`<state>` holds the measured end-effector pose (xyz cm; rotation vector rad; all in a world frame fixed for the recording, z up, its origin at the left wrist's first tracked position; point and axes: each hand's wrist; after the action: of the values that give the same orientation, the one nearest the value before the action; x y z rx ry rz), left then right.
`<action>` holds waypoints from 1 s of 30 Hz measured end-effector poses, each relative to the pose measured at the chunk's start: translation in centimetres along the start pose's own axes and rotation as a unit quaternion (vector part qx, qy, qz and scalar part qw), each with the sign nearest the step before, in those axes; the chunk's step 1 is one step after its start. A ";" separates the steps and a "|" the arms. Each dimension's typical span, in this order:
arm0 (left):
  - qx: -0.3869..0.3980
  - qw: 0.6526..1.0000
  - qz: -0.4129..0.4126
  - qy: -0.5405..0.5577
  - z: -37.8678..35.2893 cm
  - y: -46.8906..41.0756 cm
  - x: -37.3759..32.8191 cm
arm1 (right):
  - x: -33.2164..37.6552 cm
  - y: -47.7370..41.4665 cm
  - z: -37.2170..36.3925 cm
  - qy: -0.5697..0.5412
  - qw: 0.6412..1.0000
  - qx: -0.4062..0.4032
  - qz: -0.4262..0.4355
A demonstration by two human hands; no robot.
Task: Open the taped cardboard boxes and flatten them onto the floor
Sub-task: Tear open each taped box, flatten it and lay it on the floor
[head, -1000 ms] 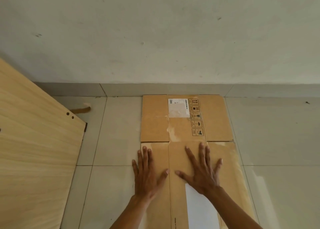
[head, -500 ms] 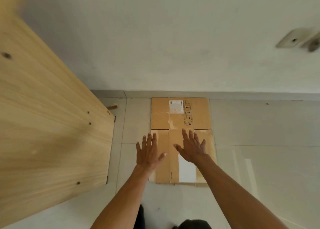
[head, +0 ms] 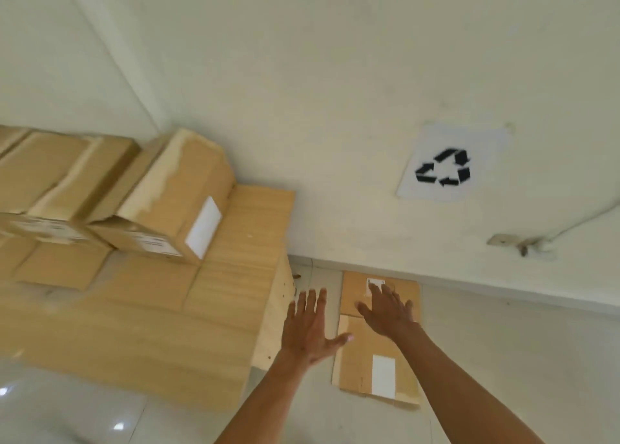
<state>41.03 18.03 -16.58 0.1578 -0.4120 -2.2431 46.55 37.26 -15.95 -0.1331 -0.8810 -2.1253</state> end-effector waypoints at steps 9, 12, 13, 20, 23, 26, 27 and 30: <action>-0.104 0.989 0.102 0.002 9.1 6.1 19.9 | 20.3 3.1 2.7 -0.015 0.995 -0.002 0.100; -0.109 0.985 0.132 0.020 9.2 8.6 27.8 | 27.2 3.7 0.2 -0.063 0.989 0.013 0.130; -0.112 0.983 0.141 0.021 9.3 9.4 30.4 | 29.3 4.0 -1.1 -0.081 0.987 0.015 0.142; -0.113 0.982 0.150 0.021 8.7 11.9 44.6 | 40.7 5.7 -8.2 -0.121 0.975 0.012 0.188; -0.123 0.981 0.144 0.033 9.3 10.0 47.6 | 43.7 4.3 -8.6 -0.146 0.969 -0.036 0.196; -0.136 0.981 0.130 0.055 10.1 7.2 49.7 | 45.9 2.3 -8.4 -0.168 0.966 -0.074 0.182; -0.136 0.980 0.127 0.064 10.2 6.2 50.4 | 46.4 1.5 -8.7 -0.179 0.965 -0.084 0.172; -0.116 0.984 0.101 0.088 10.3 3.3 52.2 | 47.7 -0.9 -9.8 -0.210 0.959 -0.120 0.145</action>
<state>7.02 -21.22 -4.52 0.1824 -0.0671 -2.0388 16.11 0.52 -6.04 -0.8149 -0.7758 -1.9450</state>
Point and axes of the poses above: each hand's wrist, its own y-axis away from the middle knuckle, its own z-axis out of the back of the hand, x = y × z, and after that the axes turned 13 degrees about -y, right-handed
